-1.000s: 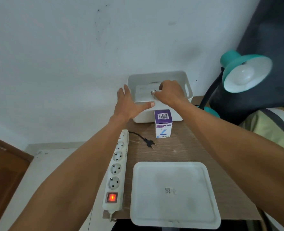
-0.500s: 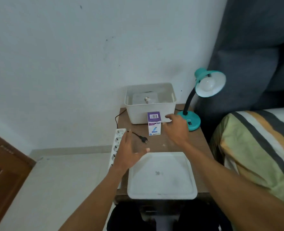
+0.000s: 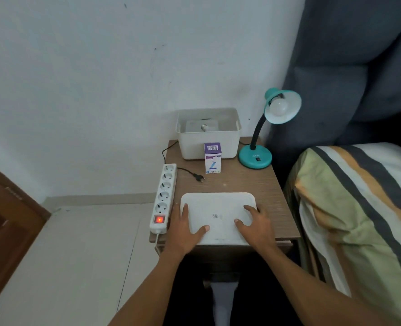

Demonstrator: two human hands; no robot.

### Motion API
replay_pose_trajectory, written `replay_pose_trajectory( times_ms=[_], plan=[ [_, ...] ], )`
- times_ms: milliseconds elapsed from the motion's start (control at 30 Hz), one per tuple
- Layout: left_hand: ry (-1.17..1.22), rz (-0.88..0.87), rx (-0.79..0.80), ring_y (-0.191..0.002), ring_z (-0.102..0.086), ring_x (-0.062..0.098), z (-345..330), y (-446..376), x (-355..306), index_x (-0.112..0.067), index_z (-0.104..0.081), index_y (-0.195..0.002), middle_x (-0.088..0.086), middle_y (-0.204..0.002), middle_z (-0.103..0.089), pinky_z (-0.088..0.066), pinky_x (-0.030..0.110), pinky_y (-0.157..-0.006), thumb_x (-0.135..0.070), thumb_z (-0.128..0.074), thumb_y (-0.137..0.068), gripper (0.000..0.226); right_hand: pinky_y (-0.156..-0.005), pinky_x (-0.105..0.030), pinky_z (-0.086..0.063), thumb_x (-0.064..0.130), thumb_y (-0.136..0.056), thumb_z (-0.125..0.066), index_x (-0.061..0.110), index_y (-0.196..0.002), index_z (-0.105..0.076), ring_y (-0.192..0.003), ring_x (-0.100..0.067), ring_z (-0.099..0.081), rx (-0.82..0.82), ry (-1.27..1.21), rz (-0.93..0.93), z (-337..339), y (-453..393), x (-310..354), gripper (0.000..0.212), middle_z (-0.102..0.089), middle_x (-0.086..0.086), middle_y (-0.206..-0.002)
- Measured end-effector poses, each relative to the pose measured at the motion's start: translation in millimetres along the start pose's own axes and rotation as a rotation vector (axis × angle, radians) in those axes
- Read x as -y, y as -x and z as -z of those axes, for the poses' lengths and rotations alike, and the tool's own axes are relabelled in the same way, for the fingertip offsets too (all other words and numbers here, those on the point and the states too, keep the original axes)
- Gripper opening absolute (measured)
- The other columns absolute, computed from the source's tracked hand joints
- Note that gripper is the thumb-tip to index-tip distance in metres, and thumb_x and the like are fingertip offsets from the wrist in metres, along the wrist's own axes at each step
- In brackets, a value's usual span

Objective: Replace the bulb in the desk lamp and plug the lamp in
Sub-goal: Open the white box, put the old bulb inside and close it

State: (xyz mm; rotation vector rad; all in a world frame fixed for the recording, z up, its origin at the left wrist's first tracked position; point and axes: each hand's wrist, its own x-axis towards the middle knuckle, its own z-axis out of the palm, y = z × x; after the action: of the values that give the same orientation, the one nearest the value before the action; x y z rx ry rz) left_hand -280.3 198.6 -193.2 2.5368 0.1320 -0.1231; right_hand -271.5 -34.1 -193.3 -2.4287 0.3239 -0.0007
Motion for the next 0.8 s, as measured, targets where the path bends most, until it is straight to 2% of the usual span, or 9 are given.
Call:
replay_pose_trajectory(
  times_ms=[100,233,300,500,633,800],
  plan=[
    [-0.037,-0.001,-0.009,-0.159,0.002,0.024,-3,3,-1,-0.021,-0.009,-0.163,0.008,-0.172,0.005,-0.009,0.037,-0.125,-0.075,-0.054,-0.088,0.103,-0.114,-0.045,-0.034,0.052,-0.082,-0.067,0.026,-0.141,-0.051,-0.142,-0.03,-0.03,0.017,0.039,0.018,-3,3,-4,0.066,-0.03,-0.011,-0.156],
    [-0.051,0.013,-0.047,-0.158,0.003,0.025,-8,4,-5,-0.022,-0.01,-0.163,0.009,-0.172,0.002,-0.008,0.038,-0.126,-0.08,-0.052,-0.085,0.105,-0.12,-0.048,-0.01,0.061,-0.081,-0.06,0.029,-0.139,-0.053,-0.146,-0.035,-0.021,-0.112,0.166,0.06,-12,7,-10,0.066,-0.034,-0.016,-0.152],
    [-0.049,0.01,-0.067,-0.158,0.002,0.025,-10,5,-5,-0.023,-0.011,-0.163,0.009,-0.171,-0.001,-0.008,0.038,-0.126,-0.08,-0.052,-0.085,0.105,-0.12,-0.048,-0.007,0.063,-0.081,-0.054,0.028,-0.139,-0.053,-0.145,-0.035,-0.024,-0.129,0.147,0.06,-16,10,-13,0.067,-0.038,-0.017,-0.151],
    [0.008,0.044,-0.138,-0.158,-0.005,0.025,-15,6,-11,-0.023,-0.026,-0.16,0.008,-0.17,-0.009,-0.013,0.039,-0.126,-0.079,-0.063,-0.079,0.105,-0.119,-0.052,-0.019,0.043,-0.076,-0.078,0.018,-0.126,-0.066,-0.137,-0.035,-0.038,-0.181,-0.009,0.019,-20,6,-7,0.057,-0.05,-0.016,-0.14],
    [0.051,0.043,-0.148,-0.158,-0.01,0.024,-7,-1,-15,-0.025,-0.022,-0.161,0.002,-0.171,-0.007,-0.02,0.036,-0.124,-0.08,-0.065,-0.076,0.11,-0.111,-0.044,-0.035,0.039,-0.08,-0.077,0.021,-0.131,-0.063,-0.138,-0.033,-0.038,-0.145,-0.103,-0.023,-8,3,7,0.056,-0.04,-0.012,-0.152],
    [0.069,-0.037,-0.253,-0.156,-0.016,0.025,28,-32,-33,-0.022,-0.028,-0.16,0.003,-0.171,-0.01,-0.027,0.039,-0.122,-0.076,-0.068,-0.076,0.108,-0.101,-0.043,-0.045,0.042,-0.082,-0.072,0.024,-0.136,-0.058,-0.131,-0.029,-0.045,-0.202,-0.136,0.045,16,-26,45,0.058,-0.041,-0.009,-0.148]
  ],
)
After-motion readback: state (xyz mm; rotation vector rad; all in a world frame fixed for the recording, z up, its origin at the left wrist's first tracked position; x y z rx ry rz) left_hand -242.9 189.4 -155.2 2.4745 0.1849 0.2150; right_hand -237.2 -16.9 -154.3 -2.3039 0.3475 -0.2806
